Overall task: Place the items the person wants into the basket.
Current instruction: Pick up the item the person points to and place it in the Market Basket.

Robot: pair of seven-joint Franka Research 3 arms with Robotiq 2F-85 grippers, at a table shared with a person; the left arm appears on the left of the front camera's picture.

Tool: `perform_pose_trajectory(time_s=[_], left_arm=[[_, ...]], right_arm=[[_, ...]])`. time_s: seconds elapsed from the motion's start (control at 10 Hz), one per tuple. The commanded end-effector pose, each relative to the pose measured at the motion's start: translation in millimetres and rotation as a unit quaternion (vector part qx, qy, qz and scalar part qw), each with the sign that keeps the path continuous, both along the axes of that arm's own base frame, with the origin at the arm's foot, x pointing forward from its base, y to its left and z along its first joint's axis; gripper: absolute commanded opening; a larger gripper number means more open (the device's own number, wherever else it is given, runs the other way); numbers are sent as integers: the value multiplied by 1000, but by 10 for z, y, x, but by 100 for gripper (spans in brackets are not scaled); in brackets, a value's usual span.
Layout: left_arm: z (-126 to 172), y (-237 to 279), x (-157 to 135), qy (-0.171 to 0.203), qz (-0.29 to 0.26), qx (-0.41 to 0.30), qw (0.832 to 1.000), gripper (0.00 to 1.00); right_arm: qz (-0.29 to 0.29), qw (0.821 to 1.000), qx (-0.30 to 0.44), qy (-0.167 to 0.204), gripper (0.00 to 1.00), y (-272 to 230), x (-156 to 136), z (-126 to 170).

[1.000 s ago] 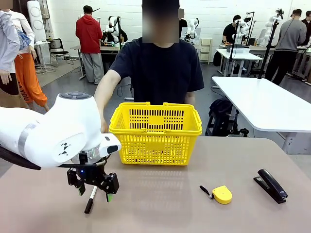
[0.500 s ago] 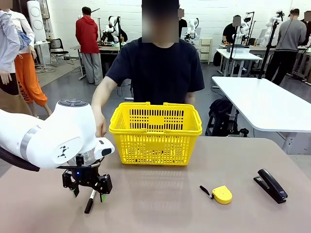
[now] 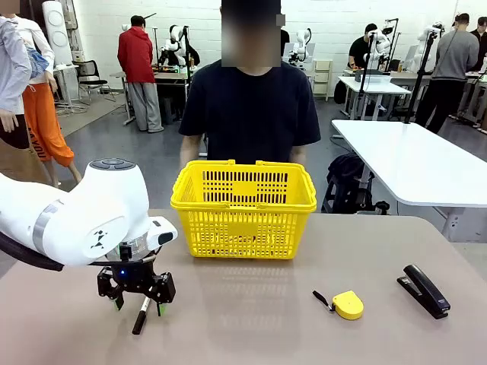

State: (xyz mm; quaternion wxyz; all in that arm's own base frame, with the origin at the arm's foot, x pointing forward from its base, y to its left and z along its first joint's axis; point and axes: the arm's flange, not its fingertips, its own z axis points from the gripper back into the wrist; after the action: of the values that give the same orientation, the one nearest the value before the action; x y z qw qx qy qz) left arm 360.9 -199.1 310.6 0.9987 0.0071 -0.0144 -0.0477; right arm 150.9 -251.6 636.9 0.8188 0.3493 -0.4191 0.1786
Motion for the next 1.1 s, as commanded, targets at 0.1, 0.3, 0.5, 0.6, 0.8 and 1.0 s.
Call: perform_pose_trajectory(time_s=[0.1,0.3,0.5,0.6,0.8,1.0], left_arm=[[-163,58,-166,-3,20,7,1000,100],[-176,53,-155,-5,17,5,1000,100],[-176,70,-158,-16,14,1,1000,44],[-175,61,-154,-12,10,2,1000,16],[-198,55,-173,-11,7,5,1000,0],[-187,53,-163,-11,7,5,1000,9]], right_arm=[[4,1000,8,-12,100,8,3,18],[4,1000,8,-12,100,8,3,18],[4,1000,8,-12,100,8,3,18],[4,1000,8,-12,100,8,3,18],[4,1000,8,-12,100,8,3,18],[4,1000,8,-12,100,8,3,18]])
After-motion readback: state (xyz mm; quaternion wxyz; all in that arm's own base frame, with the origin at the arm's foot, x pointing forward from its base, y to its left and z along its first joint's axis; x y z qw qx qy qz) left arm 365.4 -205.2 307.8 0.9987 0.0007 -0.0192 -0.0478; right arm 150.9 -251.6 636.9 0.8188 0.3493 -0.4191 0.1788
